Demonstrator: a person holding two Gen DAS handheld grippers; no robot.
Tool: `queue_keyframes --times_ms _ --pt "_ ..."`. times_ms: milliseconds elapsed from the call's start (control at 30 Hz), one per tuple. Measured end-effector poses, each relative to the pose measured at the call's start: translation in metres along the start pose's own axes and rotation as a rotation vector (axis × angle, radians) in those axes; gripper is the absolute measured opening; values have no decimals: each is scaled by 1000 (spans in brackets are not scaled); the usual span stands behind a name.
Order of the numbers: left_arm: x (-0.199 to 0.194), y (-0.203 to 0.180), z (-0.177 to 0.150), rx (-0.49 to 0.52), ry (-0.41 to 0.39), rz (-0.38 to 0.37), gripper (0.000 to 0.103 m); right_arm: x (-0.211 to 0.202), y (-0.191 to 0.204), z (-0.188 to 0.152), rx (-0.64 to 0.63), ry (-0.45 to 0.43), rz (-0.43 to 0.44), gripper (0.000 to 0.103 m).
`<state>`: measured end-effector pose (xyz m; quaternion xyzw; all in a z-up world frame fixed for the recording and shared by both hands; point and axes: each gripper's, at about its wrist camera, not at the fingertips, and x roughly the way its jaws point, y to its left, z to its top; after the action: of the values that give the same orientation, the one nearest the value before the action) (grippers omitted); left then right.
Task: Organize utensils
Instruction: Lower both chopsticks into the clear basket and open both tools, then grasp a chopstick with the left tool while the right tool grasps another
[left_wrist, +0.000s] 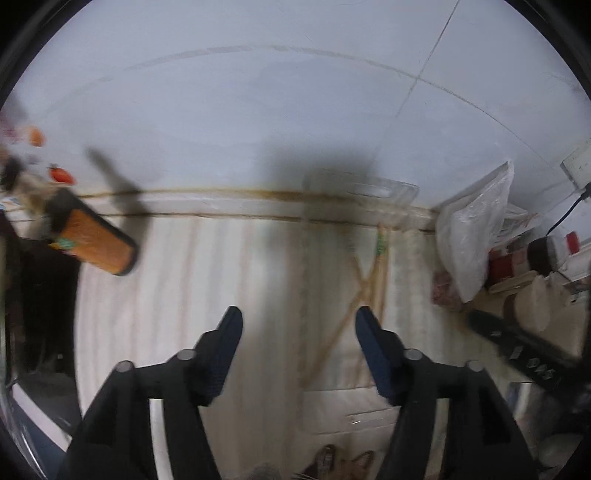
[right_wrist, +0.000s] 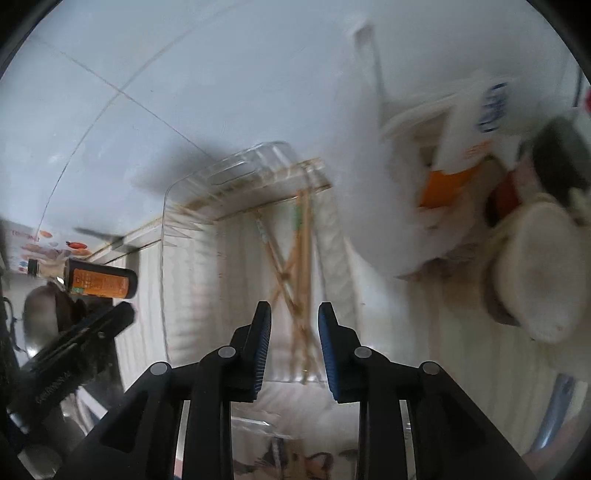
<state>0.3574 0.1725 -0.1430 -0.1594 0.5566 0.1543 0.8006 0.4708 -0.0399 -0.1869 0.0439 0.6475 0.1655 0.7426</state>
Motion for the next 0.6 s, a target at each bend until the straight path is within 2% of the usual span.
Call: queue_keyframes --times_ms 33,100,133,200,300,400,467,533,600 --pt "-6 4 -7 2 -29 21 66 -7 -3 -5 -8 -20 -14 31" --pt "-15 11 -20 -2 -71 59 97 -22 -9 -23 -10 -54 -33 42" --pt "-19 15 -27 -7 -94 71 103 -28 -13 -32 -8 -72 -43 46" --pt "-26 23 -44 -4 -120 79 103 -39 -20 -47 -10 -102 -45 58" --pt "-26 35 -75 -2 -109 116 103 -47 -29 -87 -18 -111 -65 58" --pt "-14 48 -110 -11 -68 156 103 -33 -32 -130 0 -47 -30 58" --pt "3 58 -138 -20 -1 192 103 -14 -28 -160 -10 4 -26 58" --pt "20 65 -159 -14 55 221 103 7 -25 -184 -21 61 -22 54" --pt "39 72 -178 -10 105 258 103 41 -19 -207 -22 154 -9 39"
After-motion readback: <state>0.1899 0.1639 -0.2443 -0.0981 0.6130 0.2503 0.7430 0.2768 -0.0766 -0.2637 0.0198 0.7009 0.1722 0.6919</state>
